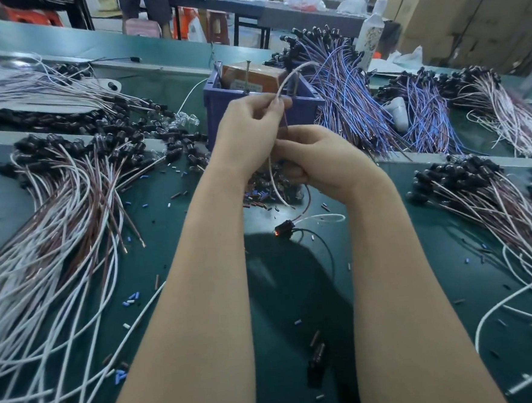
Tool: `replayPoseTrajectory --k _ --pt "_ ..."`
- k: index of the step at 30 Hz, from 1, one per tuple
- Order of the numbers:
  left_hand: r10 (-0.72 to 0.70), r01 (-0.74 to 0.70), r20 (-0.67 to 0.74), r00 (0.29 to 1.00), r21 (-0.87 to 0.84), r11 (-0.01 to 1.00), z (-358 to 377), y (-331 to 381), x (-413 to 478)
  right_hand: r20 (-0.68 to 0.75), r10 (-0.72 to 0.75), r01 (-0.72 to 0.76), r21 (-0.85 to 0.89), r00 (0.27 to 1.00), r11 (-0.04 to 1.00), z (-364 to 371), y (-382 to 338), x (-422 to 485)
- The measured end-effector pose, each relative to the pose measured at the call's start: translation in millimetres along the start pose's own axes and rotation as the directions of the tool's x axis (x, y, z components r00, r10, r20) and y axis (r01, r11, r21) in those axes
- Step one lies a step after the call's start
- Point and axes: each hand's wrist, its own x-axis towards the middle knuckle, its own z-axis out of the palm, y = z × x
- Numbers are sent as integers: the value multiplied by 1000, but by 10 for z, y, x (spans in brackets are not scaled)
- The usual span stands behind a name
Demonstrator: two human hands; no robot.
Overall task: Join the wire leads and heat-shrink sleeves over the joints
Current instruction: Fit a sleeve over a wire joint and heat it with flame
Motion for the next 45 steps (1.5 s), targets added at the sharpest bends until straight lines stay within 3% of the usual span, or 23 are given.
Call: replayPoseTrajectory --k 2,4,6,8,10,13,17,18,19,21,22,24,26,27,30,36,38,40,43,45 --pt "93 -92 -15 996 53 994 -2 76 8 -32 -39 39 -11 999 999 3 -45 -17" --pt "153 -141 -77 985 136 981 12 118 26 -236 -112 112 -14 965 994 3 -114 -17" --pt "102 -75 -81 992 276 958 -8 118 38 -467 -115 220 178 877 959 -46 -163 0" --pt "-64 5 117 991 446 895 -16 90 14 -582 5 345 489 813 801 -136 -187 8" --pt "-175 -14 341 924 487 873 38 68 -44 -602 93 454 686 793 569 -194 -185 -2" --pt "-231 116 529 817 241 964 212 30 -114 -622 119 570 766 774 296 -241 -181 -22" --pt "-234 181 643 729 148 972 311 10 -164 -664 162 645 748 730 160 -309 -149 -48" --pt "-224 166 635 739 150 975 316 8 -165 -667 201 641 745 717 185 -326 -123 -50" --pt "-215 146 606 766 162 976 310 9 -155 -676 250 615 736 694 283 -337 -95 -53" --pt "-193 80 490 850 243 967 264 6 -114 -727 283 421 620 626 663 -349 -32 -53" --pt "-177 46 414 893 309 950 234 -4 -87 -736 249 271 508 629 818 -339 -3 -43" --pt "-164 34 262 951 440 897 178 -33 -32 -611 204 28 348 765 937 -279 19 -14" --pt "-189 74 175 966 513 855 150 -51 -12 -332 204 -106 291 921 951 -197 -5 -6" --pt "-200 87 160 967 526 846 148 -54 -11 -198 182 -128 257 963 958 -164 -11 -13" --pt "-210 97 156 965 531 842 143 -51 -14 13 73 -74 199 997 977 -141 18 -43" --pt "-261 173 130 956 468 866 123 -57 -29 99 48 -74 272 994 959 -219 45 -141" --pt "-301 216 105 948 480 850 101 -79 -25 123 76 -92 130 990 987 -221 45 -147" --pt "-321 241 76 944 505 829 74 -95 -16 95 107 -110 26 990 994 -197 35 -128" --pt "-311 234 51 949 546 804 70 -108 19 61 98 -106 151 993 983 -113 4 -100" --pt "-321 219 56 946 618 755 98 -109 26 7 89 -90 111 996 990 -61 -12 -51"
